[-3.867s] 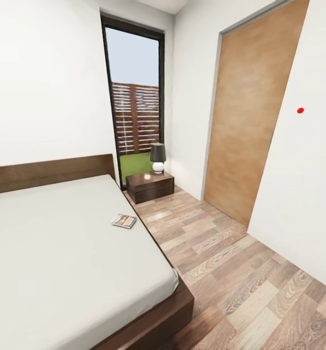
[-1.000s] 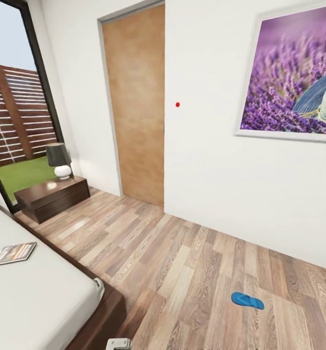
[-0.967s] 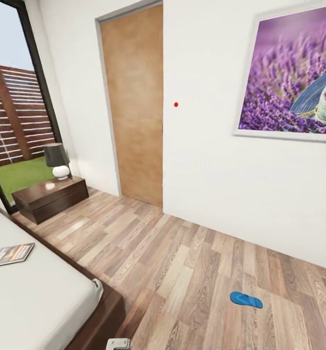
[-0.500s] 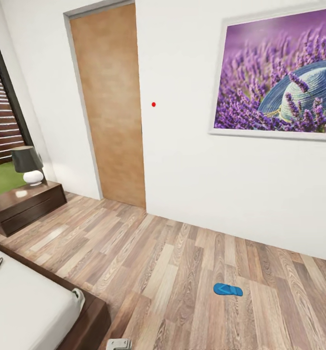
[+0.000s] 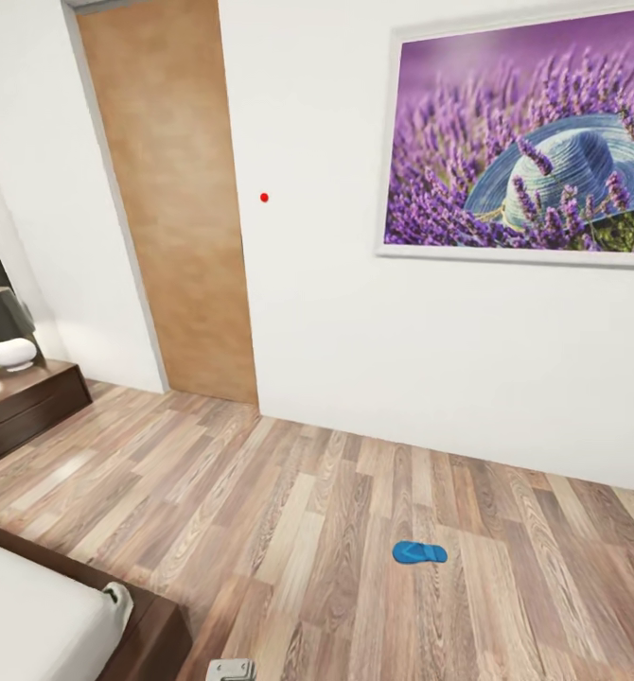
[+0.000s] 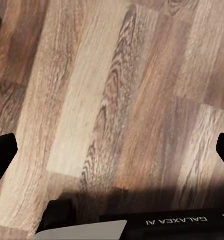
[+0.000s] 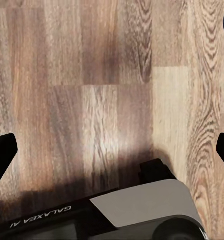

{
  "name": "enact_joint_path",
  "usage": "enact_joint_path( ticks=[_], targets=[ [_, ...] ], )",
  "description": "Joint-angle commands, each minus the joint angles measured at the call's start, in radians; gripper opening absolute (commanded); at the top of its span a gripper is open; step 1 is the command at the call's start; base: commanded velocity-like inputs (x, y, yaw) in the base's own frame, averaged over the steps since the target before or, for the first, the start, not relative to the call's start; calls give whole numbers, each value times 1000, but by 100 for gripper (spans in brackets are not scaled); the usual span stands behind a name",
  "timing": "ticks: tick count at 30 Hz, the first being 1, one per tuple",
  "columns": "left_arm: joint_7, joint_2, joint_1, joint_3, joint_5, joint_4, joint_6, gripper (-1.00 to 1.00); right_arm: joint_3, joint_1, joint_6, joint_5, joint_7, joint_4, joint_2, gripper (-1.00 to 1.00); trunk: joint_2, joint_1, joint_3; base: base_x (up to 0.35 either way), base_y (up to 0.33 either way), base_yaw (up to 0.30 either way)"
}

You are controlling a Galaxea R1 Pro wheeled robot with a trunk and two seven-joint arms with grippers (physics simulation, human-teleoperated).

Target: In the bedroom, move the book from the bed onto either nightstand, and place the two sandals side by side next to the bed.

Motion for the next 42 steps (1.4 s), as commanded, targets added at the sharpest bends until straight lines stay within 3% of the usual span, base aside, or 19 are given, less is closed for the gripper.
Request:
enact_joint_path(
  ticks=[1, 17, 42],
  targets=[
    [1, 0, 0, 1, 1, -3, 6, 100, 0, 0, 4, -6, -5, -2, 0, 100, -1, 0, -2, 266, 0, -194],
    [1, 0, 0, 0, 1, -3, 6, 100, 1, 0, 4, -6, -5, -2, 0, 100, -1, 0, -11, 323, 24, -255],
    [1, 0, 0, 0, 1, -3, 6, 100, 0, 0, 4, -6, -5, -2, 0, 100, -1, 0, -11, 262, 154, -282]
  ],
)
